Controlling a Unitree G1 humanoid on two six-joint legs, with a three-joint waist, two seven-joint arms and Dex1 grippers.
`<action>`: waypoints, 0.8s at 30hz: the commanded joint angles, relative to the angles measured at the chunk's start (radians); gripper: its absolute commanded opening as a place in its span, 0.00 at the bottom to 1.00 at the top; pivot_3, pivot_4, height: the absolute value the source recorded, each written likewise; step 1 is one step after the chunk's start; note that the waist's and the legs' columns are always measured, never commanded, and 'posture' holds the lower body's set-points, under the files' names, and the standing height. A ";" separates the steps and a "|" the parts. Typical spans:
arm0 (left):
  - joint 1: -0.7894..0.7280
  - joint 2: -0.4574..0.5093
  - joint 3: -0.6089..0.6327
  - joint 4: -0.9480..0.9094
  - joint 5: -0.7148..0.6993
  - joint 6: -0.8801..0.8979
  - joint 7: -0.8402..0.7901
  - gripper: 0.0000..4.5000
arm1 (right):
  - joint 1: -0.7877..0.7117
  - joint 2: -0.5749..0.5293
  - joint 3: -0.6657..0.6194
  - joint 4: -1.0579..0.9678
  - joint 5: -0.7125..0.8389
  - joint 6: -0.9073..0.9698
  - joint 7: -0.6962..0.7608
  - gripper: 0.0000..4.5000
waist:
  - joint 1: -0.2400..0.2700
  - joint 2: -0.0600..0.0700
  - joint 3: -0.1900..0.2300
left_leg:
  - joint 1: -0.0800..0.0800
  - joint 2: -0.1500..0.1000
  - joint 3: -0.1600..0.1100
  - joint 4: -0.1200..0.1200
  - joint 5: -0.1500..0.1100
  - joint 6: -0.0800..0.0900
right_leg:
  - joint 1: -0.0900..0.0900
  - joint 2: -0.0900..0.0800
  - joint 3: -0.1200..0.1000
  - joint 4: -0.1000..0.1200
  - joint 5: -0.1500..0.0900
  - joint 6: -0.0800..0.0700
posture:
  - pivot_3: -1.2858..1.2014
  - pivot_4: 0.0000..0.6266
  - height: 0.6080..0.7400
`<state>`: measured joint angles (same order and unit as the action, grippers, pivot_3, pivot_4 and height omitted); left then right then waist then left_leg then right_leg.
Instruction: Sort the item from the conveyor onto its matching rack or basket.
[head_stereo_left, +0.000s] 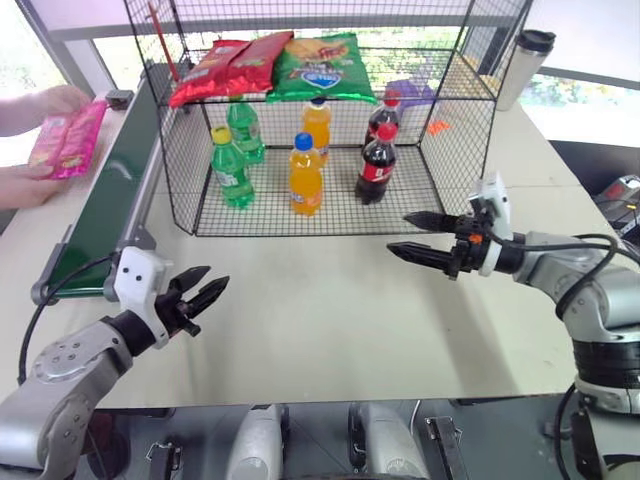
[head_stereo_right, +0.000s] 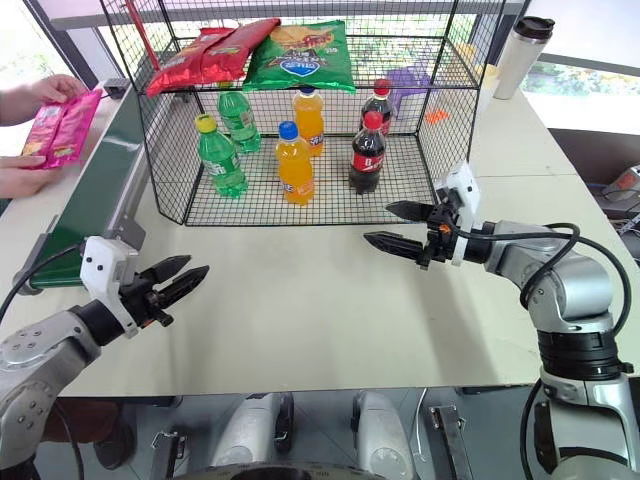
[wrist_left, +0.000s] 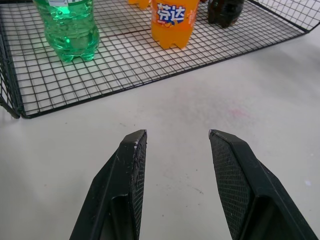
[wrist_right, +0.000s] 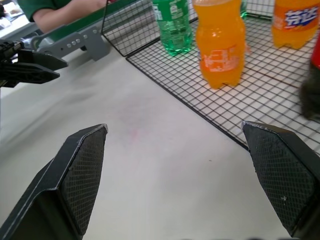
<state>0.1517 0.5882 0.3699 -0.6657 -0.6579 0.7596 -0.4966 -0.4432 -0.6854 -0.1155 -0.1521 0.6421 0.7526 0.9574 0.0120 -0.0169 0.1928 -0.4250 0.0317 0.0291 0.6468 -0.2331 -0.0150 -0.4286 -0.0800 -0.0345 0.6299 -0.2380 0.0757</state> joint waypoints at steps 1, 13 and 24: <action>0.012 0.003 0.020 -0.023 -0.017 -0.018 -0.002 0.45 | -0.003 0.008 0.000 0.001 -0.012 -0.036 -0.005 0.99 | 0.000 0.000 0.000 | 0.000 0.000 0.000 0.000 0.000 0.000 | 0.000 0.000 0.000 0.000 0.000 0.000 | 0.52 0.24 1.00; 0.007 -0.004 0.024 -0.013 -0.029 -0.041 -0.002 0.45 | -0.005 0.028 0.010 0.020 -0.040 -0.078 -0.017 0.99 | 0.000 0.000 0.000 | 0.000 0.000 0.000 0.000 0.000 0.000 | 0.000 0.000 0.000 0.000 0.000 0.000 | 0.52 0.24 1.00; -0.009 -0.003 0.017 -0.022 -0.046 -0.032 0.026 0.45 | -0.017 0.047 0.042 0.018 -0.066 -0.092 -0.029 0.99 | 0.000 0.000 0.000 | 0.000 0.000 0.000 0.001 0.000 0.000 | 0.000 0.000 0.000 0.001 0.000 0.000 | 0.52 0.24 1.00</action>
<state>0.1480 0.5846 0.3702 -0.6657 -0.6878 0.7329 -0.4774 -0.4423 -0.6457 -0.0729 -0.1217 0.5728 0.6756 0.9292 0.0117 -0.0169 0.1928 -0.4249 0.0315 0.0291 0.6475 -0.2330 -0.0149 -0.4285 -0.0797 -0.0346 0.6306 -0.2377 0.0757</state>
